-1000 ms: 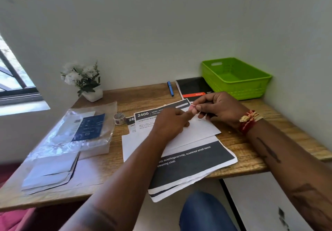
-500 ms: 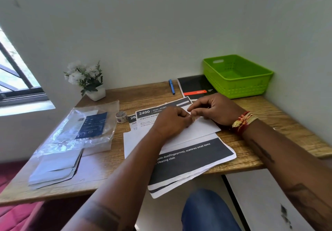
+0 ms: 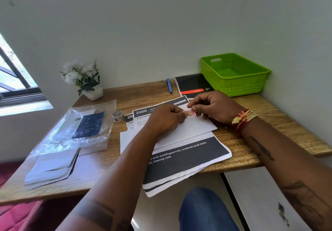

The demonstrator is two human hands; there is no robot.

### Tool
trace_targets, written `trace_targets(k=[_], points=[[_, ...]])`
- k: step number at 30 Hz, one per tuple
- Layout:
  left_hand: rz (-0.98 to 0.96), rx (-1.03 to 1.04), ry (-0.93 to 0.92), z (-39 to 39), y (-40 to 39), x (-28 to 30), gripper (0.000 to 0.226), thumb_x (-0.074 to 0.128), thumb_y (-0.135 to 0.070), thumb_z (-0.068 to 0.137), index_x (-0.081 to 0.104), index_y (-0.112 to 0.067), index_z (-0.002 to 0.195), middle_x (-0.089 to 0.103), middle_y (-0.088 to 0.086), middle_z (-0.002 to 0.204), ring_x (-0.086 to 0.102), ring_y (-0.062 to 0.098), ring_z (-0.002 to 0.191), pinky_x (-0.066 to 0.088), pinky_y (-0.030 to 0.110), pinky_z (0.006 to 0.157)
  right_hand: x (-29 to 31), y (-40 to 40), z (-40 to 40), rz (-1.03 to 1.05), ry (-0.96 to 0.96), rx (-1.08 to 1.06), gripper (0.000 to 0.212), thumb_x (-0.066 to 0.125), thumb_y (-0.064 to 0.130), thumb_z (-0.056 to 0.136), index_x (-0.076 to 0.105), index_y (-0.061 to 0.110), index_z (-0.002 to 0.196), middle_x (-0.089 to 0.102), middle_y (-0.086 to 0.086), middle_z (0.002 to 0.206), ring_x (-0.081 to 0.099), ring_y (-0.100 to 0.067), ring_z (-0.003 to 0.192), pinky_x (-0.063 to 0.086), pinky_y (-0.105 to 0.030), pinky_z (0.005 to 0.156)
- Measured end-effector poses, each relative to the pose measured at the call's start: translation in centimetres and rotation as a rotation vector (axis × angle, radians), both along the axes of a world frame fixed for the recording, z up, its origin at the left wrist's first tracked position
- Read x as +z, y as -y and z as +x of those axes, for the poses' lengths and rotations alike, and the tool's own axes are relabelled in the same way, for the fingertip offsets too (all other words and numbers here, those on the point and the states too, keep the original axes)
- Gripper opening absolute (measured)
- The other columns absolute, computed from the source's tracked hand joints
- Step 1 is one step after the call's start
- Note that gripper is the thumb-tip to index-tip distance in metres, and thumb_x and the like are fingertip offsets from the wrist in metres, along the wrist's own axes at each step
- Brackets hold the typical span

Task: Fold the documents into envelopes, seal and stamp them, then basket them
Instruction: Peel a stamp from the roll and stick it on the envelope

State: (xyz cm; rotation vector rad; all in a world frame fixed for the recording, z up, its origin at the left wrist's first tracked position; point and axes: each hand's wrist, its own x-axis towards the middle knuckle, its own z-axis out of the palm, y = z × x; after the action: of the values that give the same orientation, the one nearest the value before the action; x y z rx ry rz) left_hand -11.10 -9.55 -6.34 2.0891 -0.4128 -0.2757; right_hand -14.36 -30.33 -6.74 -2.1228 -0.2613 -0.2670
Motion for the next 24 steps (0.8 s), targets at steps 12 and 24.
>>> trace_targets(k=[12, 24], points=[[-0.084, 0.005, -0.04, -0.05, -0.28, -0.02, 0.019, 0.068, -0.041, 0.097, 0.077, -0.024, 0.096, 0.077, -0.007, 0.081, 0.053, 0.008, 0.055, 0.043, 0.026, 0.056, 0.2, -0.38, -0.08, 0.22, -0.05, -0.019, 0.018, 0.076, 0.009, 0.088, 0.07, 0.006, 0.105, 0.077, -0.014, 0.088, 0.076, -0.029, 0.085, 0.062, -0.041, 0.074], [-0.162, 0.014, -0.023, -0.18, -0.49, -0.34, 0.02, 0.07, -0.039, 0.097, 0.077, -0.02, 0.095, 0.078, -0.006, 0.08, 0.048, 0.011, 0.058, 0.044, 0.029, 0.06, 0.1, -0.77, -0.08, 0.281, -0.048, -0.018, 0.014, 0.075, 0.004, 0.087, 0.067, 0.003, 0.099, 0.075, -0.02, 0.084, 0.075, -0.028, 0.079, 0.063, -0.037, 0.071]])
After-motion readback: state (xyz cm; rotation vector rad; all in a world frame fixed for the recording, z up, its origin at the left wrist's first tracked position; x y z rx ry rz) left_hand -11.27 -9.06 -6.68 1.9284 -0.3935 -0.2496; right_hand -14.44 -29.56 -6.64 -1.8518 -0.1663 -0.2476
